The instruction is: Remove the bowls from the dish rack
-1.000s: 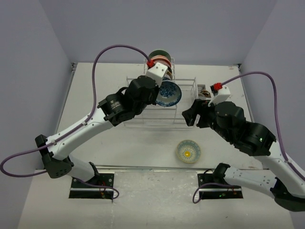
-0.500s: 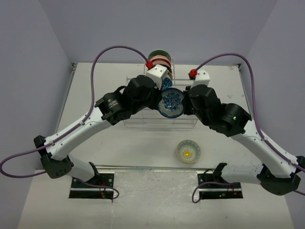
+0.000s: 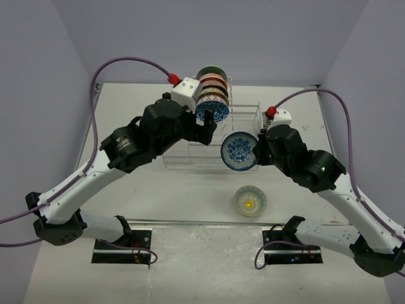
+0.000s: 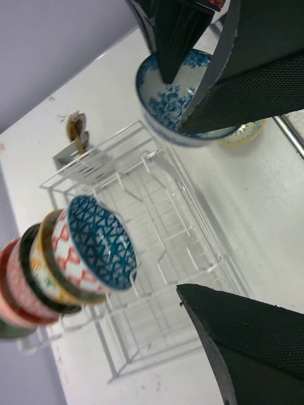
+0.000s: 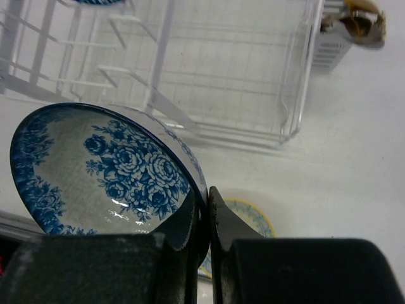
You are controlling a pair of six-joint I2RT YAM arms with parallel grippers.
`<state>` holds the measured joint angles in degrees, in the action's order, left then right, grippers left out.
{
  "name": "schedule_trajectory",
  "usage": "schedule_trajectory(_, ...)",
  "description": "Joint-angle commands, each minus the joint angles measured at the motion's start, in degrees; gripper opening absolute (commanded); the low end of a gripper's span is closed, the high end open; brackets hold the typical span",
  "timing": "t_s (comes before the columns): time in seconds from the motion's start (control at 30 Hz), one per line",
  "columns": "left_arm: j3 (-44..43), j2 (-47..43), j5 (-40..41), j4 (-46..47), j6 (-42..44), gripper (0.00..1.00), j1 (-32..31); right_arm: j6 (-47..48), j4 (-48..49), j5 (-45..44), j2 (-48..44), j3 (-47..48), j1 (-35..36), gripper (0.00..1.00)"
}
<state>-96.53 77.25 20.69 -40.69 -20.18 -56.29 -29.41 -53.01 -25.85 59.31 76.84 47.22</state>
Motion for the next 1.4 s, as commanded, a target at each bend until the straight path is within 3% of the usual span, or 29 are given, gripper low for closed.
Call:
schedule_trajectory(0.0,-1.0,-8.9,11.0,0.8,1.0,1.0,0.0,-2.9,-1.8,11.2,-7.3,-5.5,-4.1,0.0)
schedule_trajectory(0.13,6.9,-19.4,14.8,5.8,1.3,1.0,0.0,-4.8,-2.4,17.0,-11.5,-13.2,-8.5,0.0)
schedule_trajectory(0.27,12.5,-24.4,14.6,7.6,1.6,1.0,0.0,-7.5,-4.1,23.8,-10.5,-20.5,-13.5,0.0)
schedule_trajectory(0.57,12.7,-24.2,18.0,-0.2,1.9,1.0,0.0,-14.7,-4.7,21.3,-10.7,-30.2,-16.2,0.0)
schedule_trajectory(0.8,15.3,-25.5,17.8,-0.1,0.9,1.0,0.0,-16.3,-3.9,22.9,-8.7,-32.8,-16.4,0.0)
schedule_trajectory(1.37,17.9,-23.2,17.7,1.5,0.3,1.0,0.0,-20.0,9.9,25.6,-8.7,-41.9,-15.8,0.0)
